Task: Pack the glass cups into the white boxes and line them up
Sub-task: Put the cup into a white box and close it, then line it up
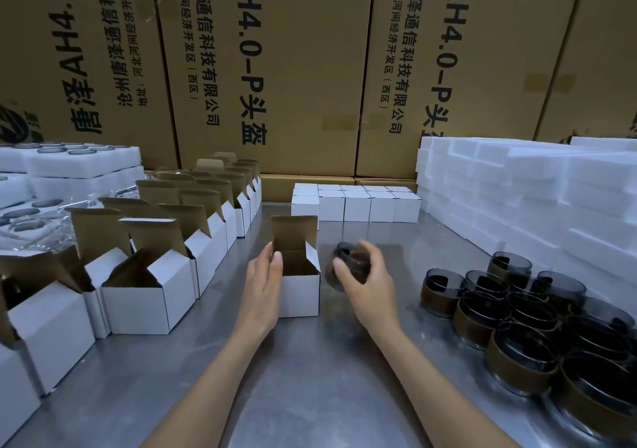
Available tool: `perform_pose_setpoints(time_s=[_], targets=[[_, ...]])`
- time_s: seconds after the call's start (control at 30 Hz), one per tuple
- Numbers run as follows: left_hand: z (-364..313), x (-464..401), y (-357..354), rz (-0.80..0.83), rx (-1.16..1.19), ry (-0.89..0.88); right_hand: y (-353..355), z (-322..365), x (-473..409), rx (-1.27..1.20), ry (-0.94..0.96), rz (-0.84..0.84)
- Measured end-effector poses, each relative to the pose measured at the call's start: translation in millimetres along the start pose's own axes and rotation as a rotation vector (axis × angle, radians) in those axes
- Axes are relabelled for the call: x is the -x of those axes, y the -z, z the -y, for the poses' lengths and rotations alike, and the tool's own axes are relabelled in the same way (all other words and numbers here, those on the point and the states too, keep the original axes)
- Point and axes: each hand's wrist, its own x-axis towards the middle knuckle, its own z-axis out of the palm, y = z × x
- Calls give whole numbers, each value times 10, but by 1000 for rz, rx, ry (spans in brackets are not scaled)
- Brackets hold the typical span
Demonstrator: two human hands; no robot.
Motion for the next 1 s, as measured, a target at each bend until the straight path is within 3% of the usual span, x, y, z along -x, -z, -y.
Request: perform_pose_setpoints(time_s=[0.1,0.3,0.43,0.8,0.9,1.0], targets=[[-7,15,-9,30,-22,-13,0,209,40,-87,130,-100],[-72,38,-30,115,79,-131,-155,510,227,-8,380,85],[-116,65,-49,117,89,-159,-214,504,229,13,377,161],[-80,68,-86,97,86,-70,-12,361,111,183,357,9],[-85,74,-82,113,82,-74,-8,317,84,186,283,11],[-75,64,-80,126,66,-95,-36,304,67,182,346,47]])
